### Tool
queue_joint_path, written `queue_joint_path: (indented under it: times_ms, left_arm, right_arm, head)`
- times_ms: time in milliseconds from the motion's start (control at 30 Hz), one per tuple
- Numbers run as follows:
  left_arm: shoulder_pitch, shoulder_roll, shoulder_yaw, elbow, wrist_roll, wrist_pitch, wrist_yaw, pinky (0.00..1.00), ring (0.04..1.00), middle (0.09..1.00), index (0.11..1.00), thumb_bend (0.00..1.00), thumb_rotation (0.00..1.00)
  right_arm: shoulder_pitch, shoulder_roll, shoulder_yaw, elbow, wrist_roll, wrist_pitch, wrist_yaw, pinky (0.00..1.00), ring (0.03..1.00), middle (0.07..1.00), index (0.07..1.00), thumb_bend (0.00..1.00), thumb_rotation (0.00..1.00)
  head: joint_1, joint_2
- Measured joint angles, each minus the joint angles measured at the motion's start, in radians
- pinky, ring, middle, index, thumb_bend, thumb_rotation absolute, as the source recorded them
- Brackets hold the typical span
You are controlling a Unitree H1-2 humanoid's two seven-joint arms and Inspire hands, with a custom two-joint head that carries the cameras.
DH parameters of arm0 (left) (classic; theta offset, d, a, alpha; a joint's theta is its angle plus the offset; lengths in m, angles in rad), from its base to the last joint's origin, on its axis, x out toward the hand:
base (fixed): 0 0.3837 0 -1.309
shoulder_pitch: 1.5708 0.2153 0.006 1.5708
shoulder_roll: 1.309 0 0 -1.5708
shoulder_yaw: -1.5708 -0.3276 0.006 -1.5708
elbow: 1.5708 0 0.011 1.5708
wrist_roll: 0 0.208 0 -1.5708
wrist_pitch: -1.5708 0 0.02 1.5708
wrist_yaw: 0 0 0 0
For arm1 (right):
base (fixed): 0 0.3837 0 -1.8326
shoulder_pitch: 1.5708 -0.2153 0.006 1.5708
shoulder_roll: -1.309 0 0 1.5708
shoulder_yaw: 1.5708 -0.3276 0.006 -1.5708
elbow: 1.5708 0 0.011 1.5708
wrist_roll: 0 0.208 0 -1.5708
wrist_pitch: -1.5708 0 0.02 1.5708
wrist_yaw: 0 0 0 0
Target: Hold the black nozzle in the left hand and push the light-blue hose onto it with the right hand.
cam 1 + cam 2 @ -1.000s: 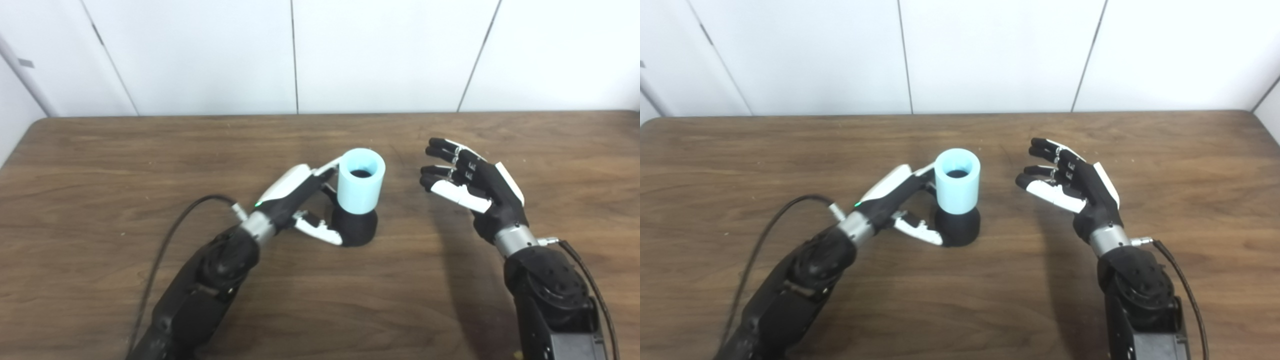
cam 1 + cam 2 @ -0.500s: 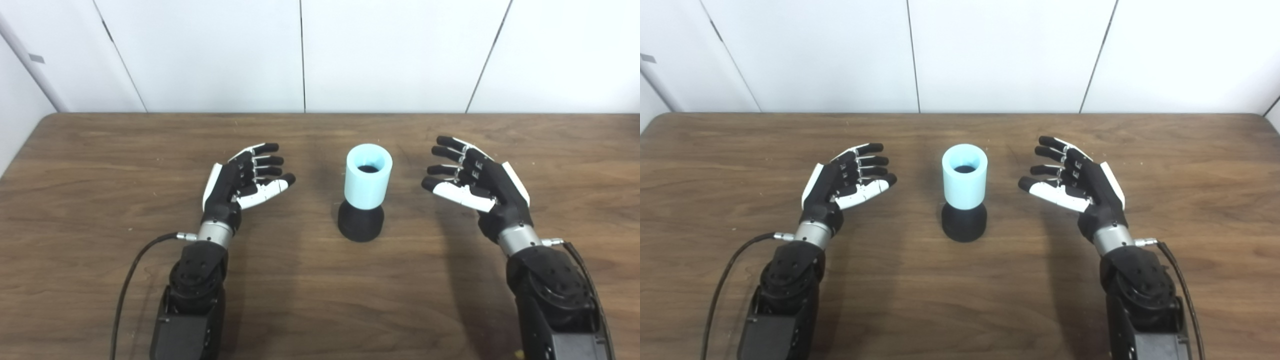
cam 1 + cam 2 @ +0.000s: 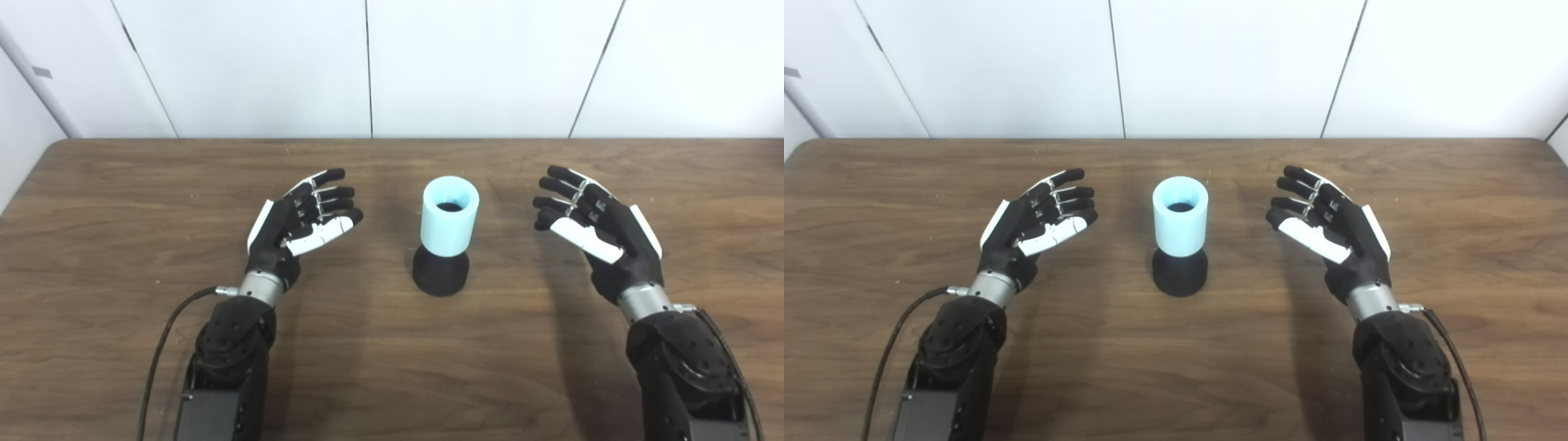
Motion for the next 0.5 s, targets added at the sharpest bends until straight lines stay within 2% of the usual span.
queue_joint_path:
  times_ms: [233,400,500]
  left_arm:
    - [0.007,0.016,-0.018,-0.003,-0.009,0.000,-0.015,0.63,0.706,0.696,0.724,0.55,0.05]
    - [0.016,0.029,-0.028,-0.004,-0.012,-0.001,-0.036,0.62,0.717,0.710,0.729,0.56,0.05]
    - [0.018,0.037,-0.027,-0.004,-0.014,-0.004,-0.041,0.63,0.720,0.714,0.730,0.55,0.04]
  right_arm:
    - [0.028,0.011,-0.010,-0.002,-0.004,-0.008,-0.027,0.54,0.677,0.770,0.774,0.64,0.23]
    - [0.034,0.020,-0.008,-0.002,-0.016,-0.030,-0.045,0.53,0.678,0.766,0.771,0.65,0.24]
    - [0.037,0.025,-0.006,-0.002,-0.022,-0.035,-0.052,0.54,0.686,0.770,0.769,0.65,0.23]
  head:
    - [-0.011,-0.011]
    - [-0.024,-0.034]
    - [-0.037,-0.067]
